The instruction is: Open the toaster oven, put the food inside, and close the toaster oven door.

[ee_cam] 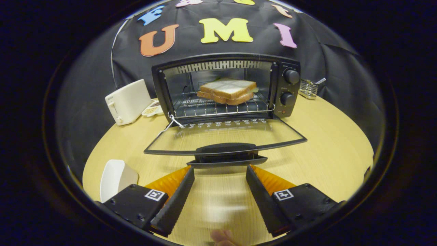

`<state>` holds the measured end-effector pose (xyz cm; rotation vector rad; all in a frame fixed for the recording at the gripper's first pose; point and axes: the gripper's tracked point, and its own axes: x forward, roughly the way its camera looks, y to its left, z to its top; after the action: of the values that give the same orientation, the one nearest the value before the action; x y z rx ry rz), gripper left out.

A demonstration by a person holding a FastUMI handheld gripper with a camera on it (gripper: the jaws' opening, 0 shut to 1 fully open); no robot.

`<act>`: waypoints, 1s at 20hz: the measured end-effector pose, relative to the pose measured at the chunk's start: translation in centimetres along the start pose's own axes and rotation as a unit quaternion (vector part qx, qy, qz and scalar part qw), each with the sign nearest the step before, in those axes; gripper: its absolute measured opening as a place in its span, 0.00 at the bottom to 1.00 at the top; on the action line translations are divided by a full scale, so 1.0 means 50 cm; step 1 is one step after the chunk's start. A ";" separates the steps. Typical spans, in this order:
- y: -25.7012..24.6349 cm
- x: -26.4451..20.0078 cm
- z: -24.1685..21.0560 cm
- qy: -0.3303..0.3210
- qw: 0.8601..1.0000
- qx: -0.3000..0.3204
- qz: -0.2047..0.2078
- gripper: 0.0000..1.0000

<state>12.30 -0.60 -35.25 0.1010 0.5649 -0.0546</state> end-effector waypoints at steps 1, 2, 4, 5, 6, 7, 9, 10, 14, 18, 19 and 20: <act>0.002 -0.005 0.012 -0.008 1.000 0.001 0.000 1.00; 0.005 -0.009 0.021 -0.011 1.000 0.000 -0.002 1.00; 0.011 -0.012 0.029 -0.009 1.000 -0.001 -0.006 1.00; 0.011 -0.014 0.032 -0.008 1.000 0.002 -0.009 1.00; 0.012 -0.015 0.037 -0.008 1.000 0.005 -0.010 1.00; 0.013 -0.018 0.045 -0.015 1.000 0.008 -0.010 1.00; 0.016 -0.023 0.062 -0.031 0.999 0.004 -0.011 1.00; 0.017 -0.024 0.070 -0.036 0.999 0.001 -0.012 1.00; 0.020 -0.031 0.116 -0.065 0.998 -0.013 -0.012 1.00; 0.019 -0.030 0.186 -0.099 0.995 -0.022 -0.005 1.00; 0.009 -0.028 0.199 -0.102 0.995 -0.019 -0.009 1.00; 0.012 -0.024 0.217 -0.108 0.994 -0.017 -0.009 1.00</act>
<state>17.11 -1.18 -25.46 0.0551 0.3494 -0.0719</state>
